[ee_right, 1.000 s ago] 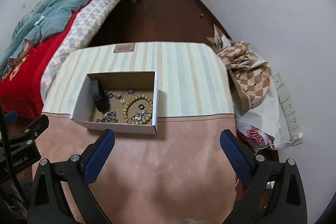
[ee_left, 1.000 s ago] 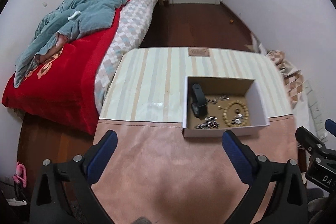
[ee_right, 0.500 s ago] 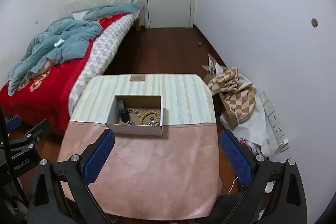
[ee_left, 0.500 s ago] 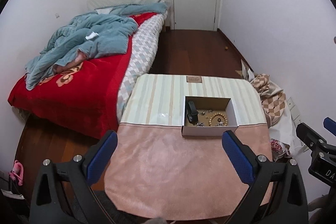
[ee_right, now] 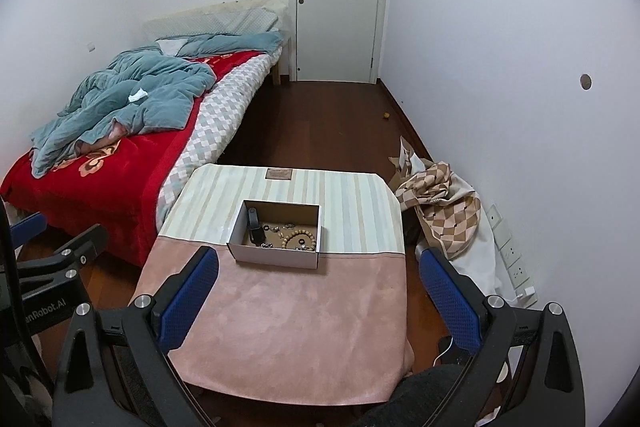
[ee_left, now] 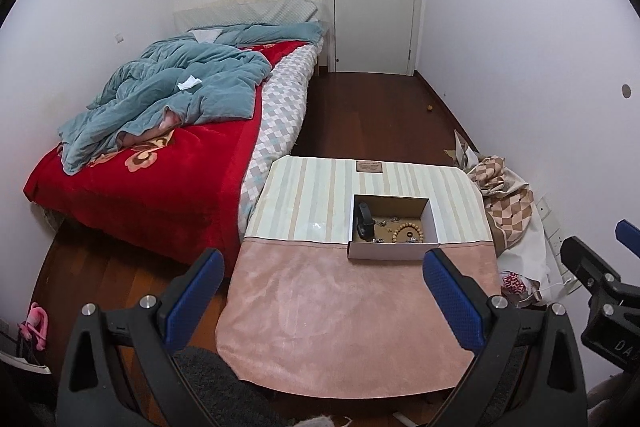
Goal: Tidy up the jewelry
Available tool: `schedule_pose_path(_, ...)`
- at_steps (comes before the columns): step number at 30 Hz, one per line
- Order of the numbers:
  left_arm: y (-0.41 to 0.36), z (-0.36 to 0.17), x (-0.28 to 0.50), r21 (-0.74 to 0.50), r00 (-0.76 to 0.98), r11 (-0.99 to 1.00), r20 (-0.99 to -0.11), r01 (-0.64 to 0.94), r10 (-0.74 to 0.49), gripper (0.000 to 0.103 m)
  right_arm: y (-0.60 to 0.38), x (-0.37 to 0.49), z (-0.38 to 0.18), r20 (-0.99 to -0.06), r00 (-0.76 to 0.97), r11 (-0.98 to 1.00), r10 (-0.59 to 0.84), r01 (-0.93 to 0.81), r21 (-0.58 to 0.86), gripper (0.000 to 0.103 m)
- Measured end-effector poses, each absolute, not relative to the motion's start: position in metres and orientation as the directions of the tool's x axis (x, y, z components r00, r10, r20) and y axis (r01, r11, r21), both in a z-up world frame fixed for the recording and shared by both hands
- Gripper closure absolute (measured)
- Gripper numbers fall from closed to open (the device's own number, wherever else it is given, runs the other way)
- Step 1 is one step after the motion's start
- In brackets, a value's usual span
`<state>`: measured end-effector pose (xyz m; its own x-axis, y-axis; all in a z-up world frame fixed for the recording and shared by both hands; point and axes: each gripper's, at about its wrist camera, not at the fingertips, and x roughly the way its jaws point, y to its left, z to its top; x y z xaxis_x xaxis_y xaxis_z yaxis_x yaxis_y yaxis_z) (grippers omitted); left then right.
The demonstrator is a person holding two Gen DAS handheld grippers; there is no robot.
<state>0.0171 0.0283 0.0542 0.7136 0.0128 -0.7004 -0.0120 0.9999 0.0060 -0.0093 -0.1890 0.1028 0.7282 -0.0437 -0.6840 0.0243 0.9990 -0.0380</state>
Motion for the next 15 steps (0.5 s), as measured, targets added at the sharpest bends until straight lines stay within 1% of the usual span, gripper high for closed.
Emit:
schedule_pose_path(6, 0.020, 0.053, 0.027, 0.013, 0.701, 1.000, -0.713, -0.007, 0.014, 0.001, -0.193, 0.006, 0.098, -0.703, 0.709, 0.999, -0.046, 0.029, -0.036, 0.001)
schedule_pose_path(15, 0.011, 0.041, 0.065, 0.019, 0.673, 1.000, -0.739, -0.023, 0.030, 0.001, -0.199, 0.049, 0.088, -0.713, 0.697, 0.997, -0.074, 0.055, -0.050, 0.001)
